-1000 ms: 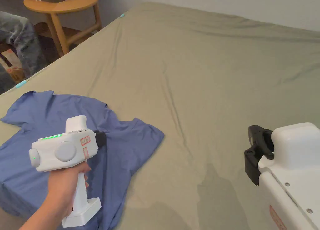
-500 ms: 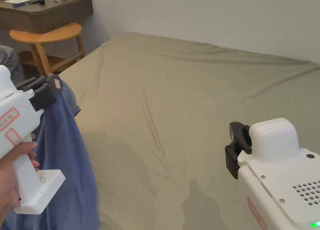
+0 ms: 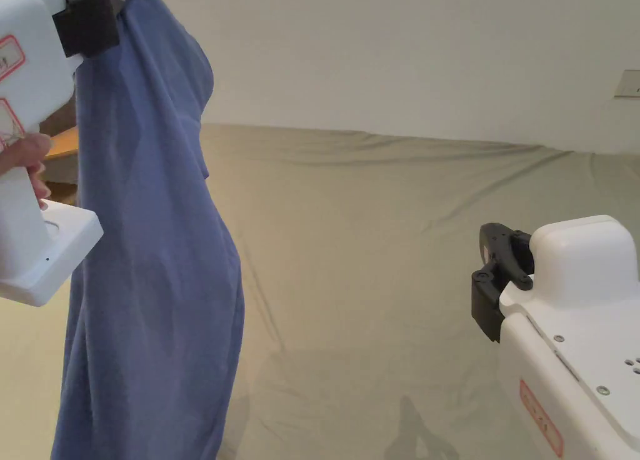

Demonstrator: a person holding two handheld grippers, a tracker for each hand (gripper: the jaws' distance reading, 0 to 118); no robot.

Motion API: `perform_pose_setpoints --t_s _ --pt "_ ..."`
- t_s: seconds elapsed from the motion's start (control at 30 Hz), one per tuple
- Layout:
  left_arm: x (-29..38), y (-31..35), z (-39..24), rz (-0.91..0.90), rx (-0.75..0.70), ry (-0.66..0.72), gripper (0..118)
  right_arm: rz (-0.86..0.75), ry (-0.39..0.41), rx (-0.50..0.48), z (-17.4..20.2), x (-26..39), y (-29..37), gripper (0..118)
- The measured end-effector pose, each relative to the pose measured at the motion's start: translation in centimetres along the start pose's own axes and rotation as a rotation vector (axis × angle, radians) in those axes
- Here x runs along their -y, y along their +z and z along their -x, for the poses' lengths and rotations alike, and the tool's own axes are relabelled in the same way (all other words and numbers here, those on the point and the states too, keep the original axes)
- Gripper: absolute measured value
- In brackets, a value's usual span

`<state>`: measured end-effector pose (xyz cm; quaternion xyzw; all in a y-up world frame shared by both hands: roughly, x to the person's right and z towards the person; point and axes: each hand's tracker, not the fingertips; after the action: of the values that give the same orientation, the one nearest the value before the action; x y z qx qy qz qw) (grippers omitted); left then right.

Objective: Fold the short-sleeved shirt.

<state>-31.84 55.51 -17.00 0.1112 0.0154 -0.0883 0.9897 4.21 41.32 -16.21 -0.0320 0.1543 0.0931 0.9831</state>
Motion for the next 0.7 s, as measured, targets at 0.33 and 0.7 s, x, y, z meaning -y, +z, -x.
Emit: perform_pose_setpoints --t_s 0.33,0.7 --pt "3.9 -8.8 -11.3 0.118 0.233 -0.042 8 0.033 -0.005 0.158 -6.1 1.5 2.0 1" --pt "28.1 -12.0 -34.9 0.686 0.693 -0.056 8 0.168 -0.030 0.253 -11.2 6.4 0.1 1"
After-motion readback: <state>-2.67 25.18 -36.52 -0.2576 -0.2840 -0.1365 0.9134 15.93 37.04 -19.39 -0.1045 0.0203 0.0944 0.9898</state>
